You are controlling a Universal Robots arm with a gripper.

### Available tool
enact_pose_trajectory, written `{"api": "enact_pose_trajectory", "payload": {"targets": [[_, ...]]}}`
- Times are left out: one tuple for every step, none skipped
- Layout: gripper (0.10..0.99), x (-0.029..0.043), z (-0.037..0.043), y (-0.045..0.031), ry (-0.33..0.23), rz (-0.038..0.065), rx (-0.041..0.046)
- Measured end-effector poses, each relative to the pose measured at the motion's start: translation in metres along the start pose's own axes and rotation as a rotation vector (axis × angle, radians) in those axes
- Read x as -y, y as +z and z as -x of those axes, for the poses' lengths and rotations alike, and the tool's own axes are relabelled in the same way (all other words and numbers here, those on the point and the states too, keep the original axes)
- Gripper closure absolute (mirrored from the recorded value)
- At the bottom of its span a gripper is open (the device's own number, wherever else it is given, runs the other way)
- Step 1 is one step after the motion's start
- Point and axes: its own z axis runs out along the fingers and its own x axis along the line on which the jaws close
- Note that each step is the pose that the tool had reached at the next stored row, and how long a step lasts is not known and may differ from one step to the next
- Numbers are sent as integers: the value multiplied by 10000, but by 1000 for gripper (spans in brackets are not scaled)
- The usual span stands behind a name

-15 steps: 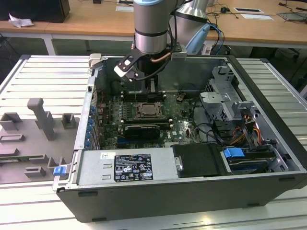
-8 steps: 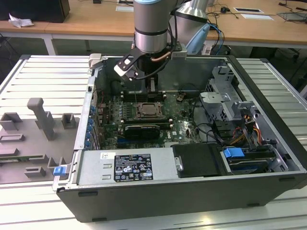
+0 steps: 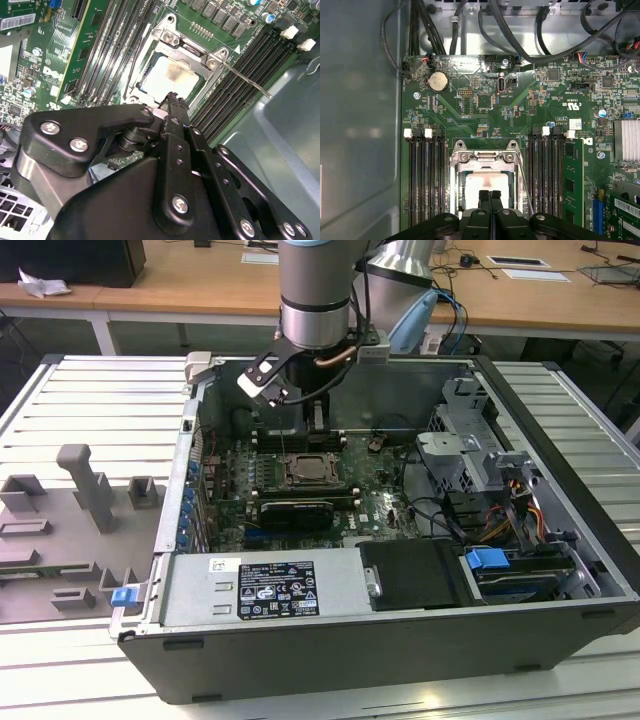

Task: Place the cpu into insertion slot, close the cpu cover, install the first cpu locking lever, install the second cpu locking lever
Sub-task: 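Install the first cpu locking lever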

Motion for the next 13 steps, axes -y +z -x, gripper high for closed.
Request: {"api": "enact_pose_trajectory", "payload": {"targets": [[980, 0, 0, -1, 0, 0, 0], [980, 0, 0, -1, 0, 0, -1], [980, 0, 0, -3, 0, 0, -1], [980, -1, 0, -11, 0, 0, 0], [980, -1, 0, -16, 1, -1, 0], [980, -1, 0, -24, 0, 0, -2], [980, -2, 0, -28, 0, 0, -1], [980, -2, 0, -31, 0, 0, -1], [980, -2, -1, -35, -4, 2, -4], [980, -2, 0, -38, -28, 0, -4], [980, -2, 0, -39, -62, -1, -5], [980, -2, 0, -39, -100, -1, -7], [980, -3, -1, -39, -225, -3, -14]]}}
